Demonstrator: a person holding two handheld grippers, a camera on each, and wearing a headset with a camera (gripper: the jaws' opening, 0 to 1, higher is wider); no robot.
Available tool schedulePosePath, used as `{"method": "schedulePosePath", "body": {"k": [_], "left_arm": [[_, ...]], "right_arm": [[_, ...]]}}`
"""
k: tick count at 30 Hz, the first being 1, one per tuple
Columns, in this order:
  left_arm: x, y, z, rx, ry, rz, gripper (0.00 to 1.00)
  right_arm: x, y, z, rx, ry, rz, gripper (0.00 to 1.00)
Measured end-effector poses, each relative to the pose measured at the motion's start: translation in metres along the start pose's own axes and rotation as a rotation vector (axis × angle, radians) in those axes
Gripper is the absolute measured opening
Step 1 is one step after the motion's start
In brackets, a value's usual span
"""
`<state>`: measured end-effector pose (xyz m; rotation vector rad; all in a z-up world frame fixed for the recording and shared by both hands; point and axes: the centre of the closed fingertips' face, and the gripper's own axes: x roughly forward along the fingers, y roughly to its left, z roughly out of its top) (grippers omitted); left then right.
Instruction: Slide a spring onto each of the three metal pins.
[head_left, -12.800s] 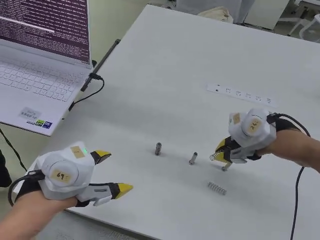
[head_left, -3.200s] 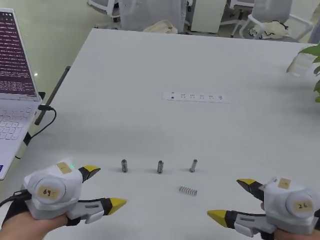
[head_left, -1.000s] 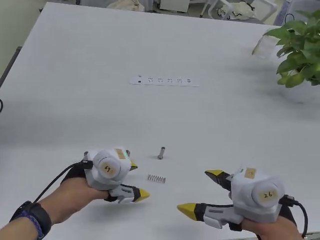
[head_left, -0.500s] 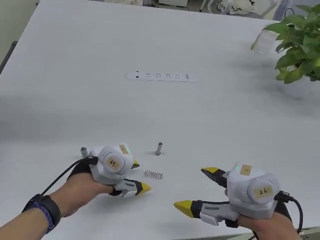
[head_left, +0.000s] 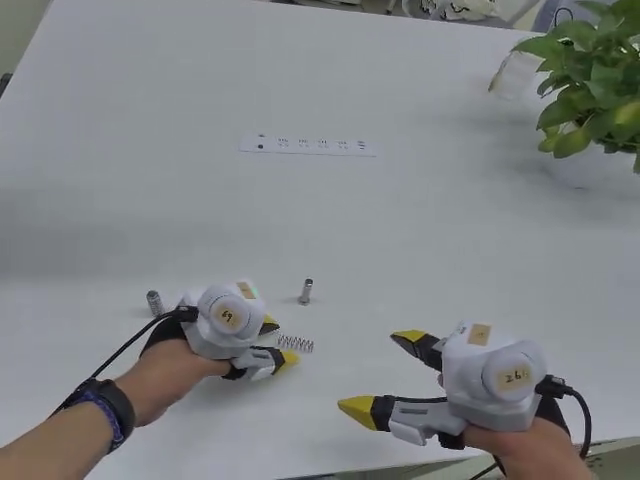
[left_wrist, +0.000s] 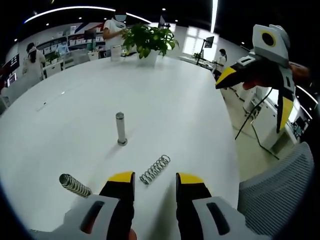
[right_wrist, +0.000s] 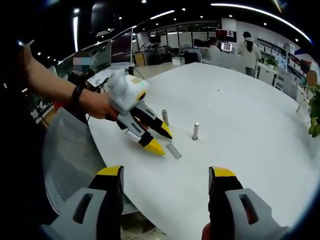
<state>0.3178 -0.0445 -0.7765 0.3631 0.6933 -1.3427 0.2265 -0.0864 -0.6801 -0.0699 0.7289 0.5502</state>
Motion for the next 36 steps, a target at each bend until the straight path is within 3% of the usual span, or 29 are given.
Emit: {"method": "schedulePosePath", "body": {"k": [9,19,25,36], "left_arm": [[0.011,-0.002,-0.006,-0.003,0.015,-0.011,0.20],[0.011,0.006,-0.007,0.016,0.020,0.028,0.04],[0.007,0.005,-0.009,0.016,0.032,0.034,0.03],[-0.013,-0.005,-0.028,0.010,0.063,0.055,0.02]], "right_arm": [[0.002,0.002,-0.004,0.006,0.010,0.004,0.68],[0.005,0.001,0.001,0.000,0.004,0.008,0.67],[0.006,0.001,0.003,-0.002,0.001,0.009,0.66],[0.007,0.004,0.004,-0.010,-0.002,0.011,0.65]]}}
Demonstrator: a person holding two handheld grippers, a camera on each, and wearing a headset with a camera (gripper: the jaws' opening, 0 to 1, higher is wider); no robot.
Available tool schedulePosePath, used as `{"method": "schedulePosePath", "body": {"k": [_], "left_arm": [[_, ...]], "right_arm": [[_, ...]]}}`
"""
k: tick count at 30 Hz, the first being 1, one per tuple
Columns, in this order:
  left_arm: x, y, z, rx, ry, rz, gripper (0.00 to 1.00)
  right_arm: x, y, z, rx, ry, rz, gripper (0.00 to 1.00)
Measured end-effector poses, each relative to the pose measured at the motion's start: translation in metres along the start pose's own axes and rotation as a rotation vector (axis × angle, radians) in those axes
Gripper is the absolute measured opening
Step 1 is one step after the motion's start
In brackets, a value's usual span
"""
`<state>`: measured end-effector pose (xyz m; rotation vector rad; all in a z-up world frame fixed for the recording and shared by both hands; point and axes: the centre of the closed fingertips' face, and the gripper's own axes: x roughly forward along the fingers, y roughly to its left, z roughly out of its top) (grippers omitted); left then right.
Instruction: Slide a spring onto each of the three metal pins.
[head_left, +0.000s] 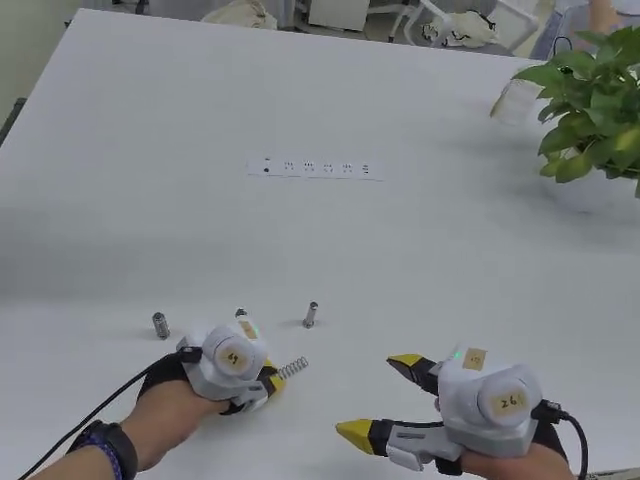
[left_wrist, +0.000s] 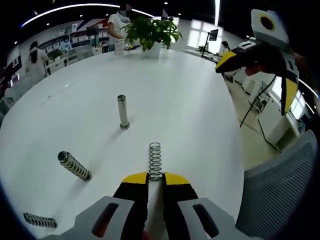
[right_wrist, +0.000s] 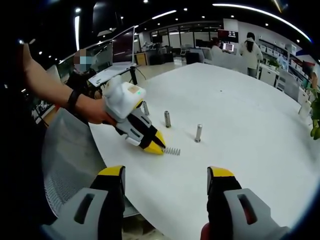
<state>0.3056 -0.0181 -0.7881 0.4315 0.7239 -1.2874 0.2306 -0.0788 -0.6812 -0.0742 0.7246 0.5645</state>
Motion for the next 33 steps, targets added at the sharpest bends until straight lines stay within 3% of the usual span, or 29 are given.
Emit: {"method": "schedulePosePath", "body": {"k": [19,27,33], "left_arm": [[-0.033,-0.002,-0.028,-0.019,0.016,0.041,0.02],[-0.042,-0.001,-0.037,-0.026,0.033,0.062,0.02],[-0.044,-0.001,-0.049,-0.021,0.072,0.074,0.03]], "right_arm": [[0.005,0.008,0.002,-0.022,-0.005,0.019,0.64],[0.005,0.011,0.006,-0.028,-0.018,0.022,0.64],[0.007,0.012,0.004,-0.031,-0.013,0.029,0.64]]}}
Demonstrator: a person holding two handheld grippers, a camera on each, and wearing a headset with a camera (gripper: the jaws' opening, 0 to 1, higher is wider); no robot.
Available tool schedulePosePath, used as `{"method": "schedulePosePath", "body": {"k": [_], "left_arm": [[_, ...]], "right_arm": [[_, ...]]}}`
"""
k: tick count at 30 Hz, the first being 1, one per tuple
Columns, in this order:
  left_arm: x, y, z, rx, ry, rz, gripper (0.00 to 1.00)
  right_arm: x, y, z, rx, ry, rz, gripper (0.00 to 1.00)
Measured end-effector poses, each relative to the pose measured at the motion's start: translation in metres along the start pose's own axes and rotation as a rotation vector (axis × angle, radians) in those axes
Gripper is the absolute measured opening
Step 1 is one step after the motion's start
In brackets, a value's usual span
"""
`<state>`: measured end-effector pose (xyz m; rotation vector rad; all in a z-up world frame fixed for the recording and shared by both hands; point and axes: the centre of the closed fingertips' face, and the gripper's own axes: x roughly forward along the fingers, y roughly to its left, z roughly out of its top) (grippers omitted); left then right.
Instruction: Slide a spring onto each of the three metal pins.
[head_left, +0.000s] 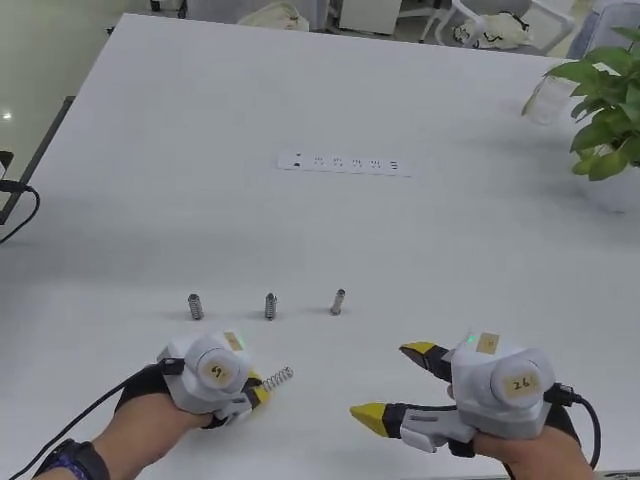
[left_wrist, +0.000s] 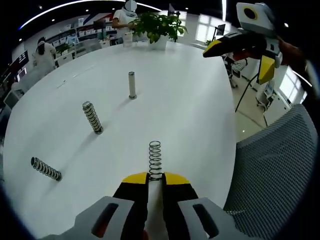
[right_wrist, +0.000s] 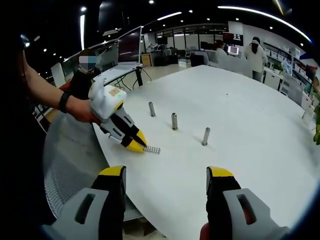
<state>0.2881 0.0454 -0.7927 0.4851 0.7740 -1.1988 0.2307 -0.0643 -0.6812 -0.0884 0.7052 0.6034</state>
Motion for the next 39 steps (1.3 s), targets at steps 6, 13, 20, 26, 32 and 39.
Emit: {"method": "schedulePosePath", "body": {"k": [6,13,20,26,32,39], "left_arm": [[0.001,0.005,0.001,-0.006,0.002,0.019,0.03],[0.005,0.005,0.007,-0.027,-0.011,0.015,0.08],[0.006,0.008,0.009,-0.011,-0.004,0.031,0.03],[-0.001,0.005,0.002,-0.024,0.000,0.015,0.02],[-0.014,0.001,0.005,-0.023,-0.026,0.012,0.02],[-0.030,-0.005,0.008,-0.010,-0.050,0.008,0.02]], "right_arm": [[0.000,0.001,0.001,-0.001,0.000,0.001,0.64],[0.000,0.001,-0.001,-0.001,0.007,0.002,0.64],[0.000,0.002,-0.002,-0.004,0.012,0.001,0.64],[0.001,0.003,-0.001,-0.005,0.011,0.007,0.64],[0.005,0.007,0.000,-0.005,0.008,0.024,0.63],[0.010,0.015,0.002,-0.011,0.007,0.049,0.61]]}}
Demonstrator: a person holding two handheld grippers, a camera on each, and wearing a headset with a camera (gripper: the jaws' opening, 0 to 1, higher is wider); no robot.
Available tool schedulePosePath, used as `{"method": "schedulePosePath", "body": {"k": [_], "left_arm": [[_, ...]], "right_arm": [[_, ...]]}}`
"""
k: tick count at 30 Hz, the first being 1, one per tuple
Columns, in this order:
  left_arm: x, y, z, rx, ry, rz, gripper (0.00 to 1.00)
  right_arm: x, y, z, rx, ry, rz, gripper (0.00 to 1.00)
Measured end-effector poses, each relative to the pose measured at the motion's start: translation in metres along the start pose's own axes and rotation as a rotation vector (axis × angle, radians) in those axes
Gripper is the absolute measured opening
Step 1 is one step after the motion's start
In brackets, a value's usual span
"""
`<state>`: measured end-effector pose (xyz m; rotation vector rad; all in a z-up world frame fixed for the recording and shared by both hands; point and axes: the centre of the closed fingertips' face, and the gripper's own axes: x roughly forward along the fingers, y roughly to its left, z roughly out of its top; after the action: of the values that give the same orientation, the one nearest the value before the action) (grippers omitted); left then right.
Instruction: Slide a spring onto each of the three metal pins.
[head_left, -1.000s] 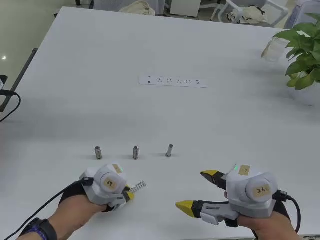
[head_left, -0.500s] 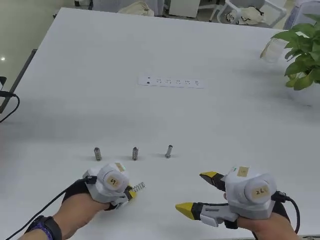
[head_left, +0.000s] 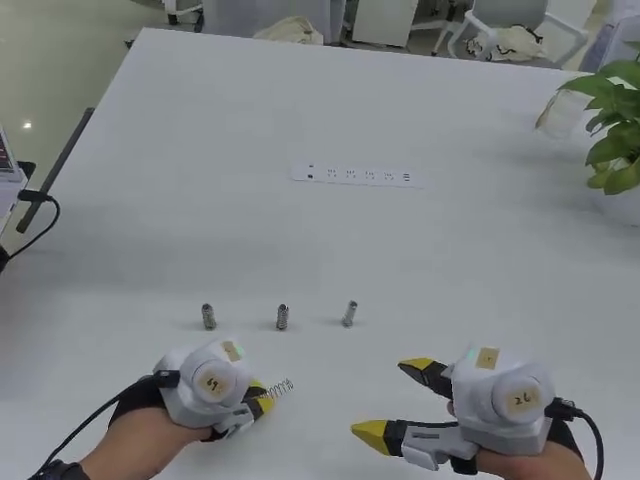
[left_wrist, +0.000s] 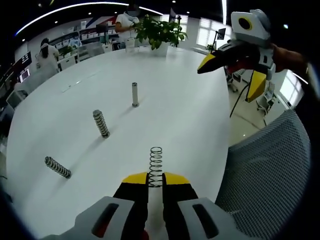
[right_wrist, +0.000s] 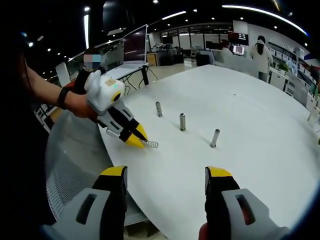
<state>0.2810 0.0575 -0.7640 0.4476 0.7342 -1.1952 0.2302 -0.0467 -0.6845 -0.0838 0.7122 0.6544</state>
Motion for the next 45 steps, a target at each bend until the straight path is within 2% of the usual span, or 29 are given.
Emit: {"method": "schedulePosePath", "body": {"k": [6,12,17,30,37,45], "left_arm": [[-0.014,-0.005,0.002,0.017,-0.020,0.005,0.02],[-0.022,-0.004,0.003,0.028,-0.031,0.012,0.02],[-0.028,-0.005,0.010,0.026,-0.057,0.010,0.02],[-0.038,-0.015,0.024,0.040,-0.102,-0.001,0.02],[-0.038,-0.017,0.028,0.057,-0.108,-0.010,0.02],[-0.041,-0.016,0.044,0.075,-0.134,-0.014,0.02]], "right_arm": [[0.002,0.003,0.001,0.006,-0.007,0.017,0.60],[0.004,0.006,0.001,0.004,-0.003,0.030,0.58],[0.007,0.007,0.002,-0.002,-0.003,0.040,0.57],[0.018,0.020,0.012,-0.035,0.000,0.088,0.53],[0.020,0.024,0.013,-0.043,0.001,0.102,0.52],[0.021,0.025,0.013,-0.054,0.004,0.110,0.51]]}}
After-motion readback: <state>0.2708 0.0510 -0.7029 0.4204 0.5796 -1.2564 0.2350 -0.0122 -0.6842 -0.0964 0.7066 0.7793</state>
